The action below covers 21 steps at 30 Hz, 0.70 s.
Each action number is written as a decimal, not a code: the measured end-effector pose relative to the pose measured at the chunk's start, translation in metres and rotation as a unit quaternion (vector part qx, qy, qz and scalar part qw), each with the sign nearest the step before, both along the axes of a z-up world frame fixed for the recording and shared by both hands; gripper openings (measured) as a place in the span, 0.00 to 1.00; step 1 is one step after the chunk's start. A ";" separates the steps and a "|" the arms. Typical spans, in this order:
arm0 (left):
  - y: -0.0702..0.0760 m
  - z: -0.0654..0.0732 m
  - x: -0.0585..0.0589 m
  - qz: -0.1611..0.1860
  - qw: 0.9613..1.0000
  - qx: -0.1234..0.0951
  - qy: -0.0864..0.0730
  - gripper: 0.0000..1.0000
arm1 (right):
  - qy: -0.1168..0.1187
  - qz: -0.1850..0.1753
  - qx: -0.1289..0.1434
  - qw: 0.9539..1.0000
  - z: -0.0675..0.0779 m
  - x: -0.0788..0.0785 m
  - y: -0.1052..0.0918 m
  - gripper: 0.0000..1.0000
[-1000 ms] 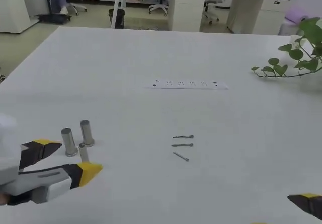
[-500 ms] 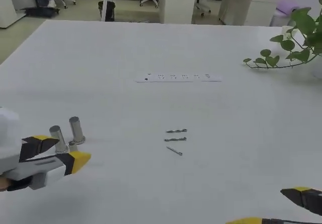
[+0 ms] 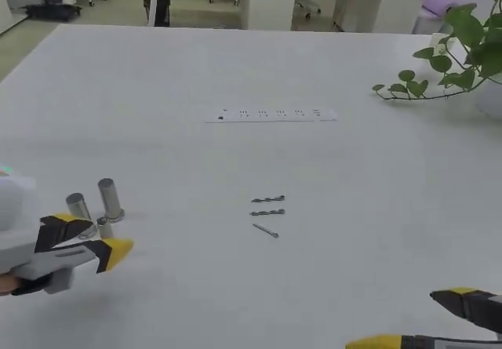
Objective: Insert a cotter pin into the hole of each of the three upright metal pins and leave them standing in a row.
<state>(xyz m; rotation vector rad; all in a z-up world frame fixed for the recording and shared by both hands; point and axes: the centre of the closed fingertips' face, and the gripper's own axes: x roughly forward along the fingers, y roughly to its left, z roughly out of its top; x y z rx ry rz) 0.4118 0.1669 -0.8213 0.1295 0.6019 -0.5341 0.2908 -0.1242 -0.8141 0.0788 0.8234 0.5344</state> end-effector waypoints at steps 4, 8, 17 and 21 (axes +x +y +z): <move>0.001 -0.004 0.002 0.000 1.000 0.000 0.002 0.30 | 0.001 -0.002 0.000 1.000 -0.001 0.001 0.000 0.95; 0.001 -0.008 0.004 -0.001 1.000 -0.002 0.007 0.26 | 0.003 -0.002 0.000 1.000 -0.002 0.000 0.000 0.95; -0.004 -0.007 0.010 -0.003 1.000 -0.028 0.009 0.20 | 0.007 -0.007 0.006 1.000 -0.003 -0.002 0.000 0.89; -0.002 -0.006 0.010 0.002 0.999 -0.038 0.008 0.16 | 0.008 -0.013 0.012 1.000 -0.001 0.000 -0.001 0.90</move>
